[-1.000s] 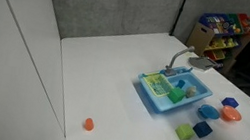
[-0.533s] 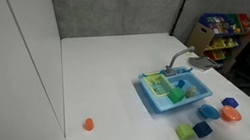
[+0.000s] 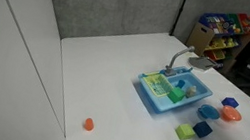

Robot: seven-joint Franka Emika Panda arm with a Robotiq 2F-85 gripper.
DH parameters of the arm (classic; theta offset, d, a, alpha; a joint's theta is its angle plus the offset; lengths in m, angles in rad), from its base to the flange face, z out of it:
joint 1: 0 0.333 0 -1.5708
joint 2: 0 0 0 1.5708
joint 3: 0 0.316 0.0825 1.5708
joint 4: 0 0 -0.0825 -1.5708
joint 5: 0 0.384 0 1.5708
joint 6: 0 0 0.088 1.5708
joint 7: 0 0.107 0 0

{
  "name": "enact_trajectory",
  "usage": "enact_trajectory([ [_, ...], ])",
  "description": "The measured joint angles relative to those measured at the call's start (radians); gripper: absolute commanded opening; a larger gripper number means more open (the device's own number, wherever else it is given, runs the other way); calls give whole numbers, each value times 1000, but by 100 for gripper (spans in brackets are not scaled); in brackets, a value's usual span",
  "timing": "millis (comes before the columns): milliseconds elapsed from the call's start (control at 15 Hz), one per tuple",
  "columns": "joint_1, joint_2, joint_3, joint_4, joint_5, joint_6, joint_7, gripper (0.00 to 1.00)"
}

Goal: Put the blue building block on top of the green building block, remove the bottle from the sink and put it on top of the blue building block

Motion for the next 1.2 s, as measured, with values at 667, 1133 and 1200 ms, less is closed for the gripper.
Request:
enact_trajectory([
  [667, -55, 163, -42, 0, -2, 191, 0, 100],
  [1133, -84, 344, -60, 3, -17, 376, 6, 100],
  [1200, -89, 368, -63, 4, -20, 403, 8, 100],
])
